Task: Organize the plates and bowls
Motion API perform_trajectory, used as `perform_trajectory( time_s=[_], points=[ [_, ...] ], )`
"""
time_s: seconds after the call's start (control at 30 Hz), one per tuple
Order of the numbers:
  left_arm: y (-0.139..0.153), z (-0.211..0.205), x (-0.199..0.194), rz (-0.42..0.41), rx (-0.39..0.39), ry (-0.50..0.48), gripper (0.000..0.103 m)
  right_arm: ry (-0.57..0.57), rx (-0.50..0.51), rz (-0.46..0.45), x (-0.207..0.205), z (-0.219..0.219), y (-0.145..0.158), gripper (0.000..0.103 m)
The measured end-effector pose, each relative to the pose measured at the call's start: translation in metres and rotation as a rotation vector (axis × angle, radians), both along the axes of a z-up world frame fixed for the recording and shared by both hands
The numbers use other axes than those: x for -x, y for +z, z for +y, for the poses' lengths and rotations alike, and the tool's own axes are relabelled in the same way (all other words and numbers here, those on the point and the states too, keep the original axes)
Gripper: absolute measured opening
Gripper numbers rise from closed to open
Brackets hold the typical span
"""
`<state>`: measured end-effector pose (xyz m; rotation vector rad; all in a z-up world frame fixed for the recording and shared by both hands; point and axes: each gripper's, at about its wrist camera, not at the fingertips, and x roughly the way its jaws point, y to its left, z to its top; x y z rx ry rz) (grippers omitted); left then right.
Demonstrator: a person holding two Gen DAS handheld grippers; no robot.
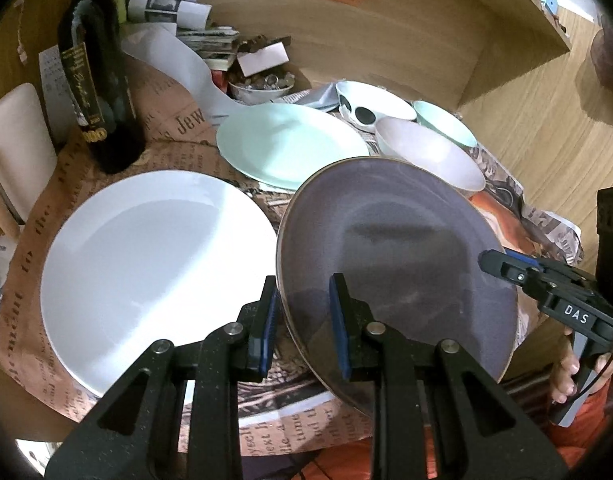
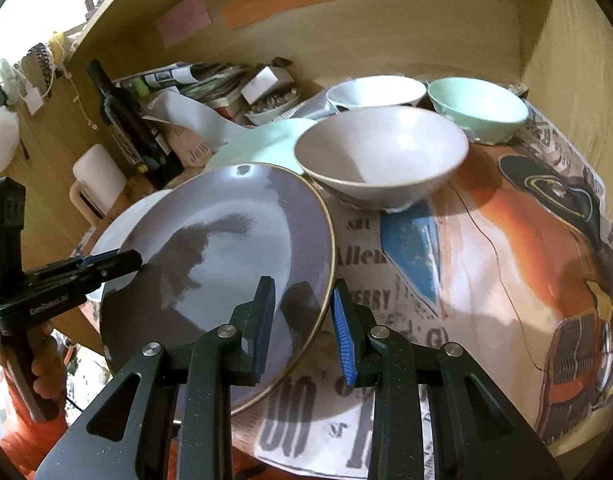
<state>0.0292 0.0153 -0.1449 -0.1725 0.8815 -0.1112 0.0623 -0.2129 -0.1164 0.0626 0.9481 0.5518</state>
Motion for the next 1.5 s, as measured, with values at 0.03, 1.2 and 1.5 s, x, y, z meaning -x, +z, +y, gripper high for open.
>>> perform_trajectory(
  time_s=[0.03,1.2,1.5],
  points=[
    [-0.002,-0.002,-0.001,0.006,-0.001,-0.004,0.024,-0.002,0.002,0.006,0.000,-0.001,-0.001,0.026],
    [-0.011,-0.016,-0.017,-0.012,-0.042,-0.006,0.031,-0.086,0.052,-0.042,-0.008,-0.023,0.007,0.028],
    [0.023,0.011,0.005,-0.149,-0.082,0.069,0.060,-0.045,0.015,-0.131,-0.006,0.010,0.030,0.055]
  ],
)
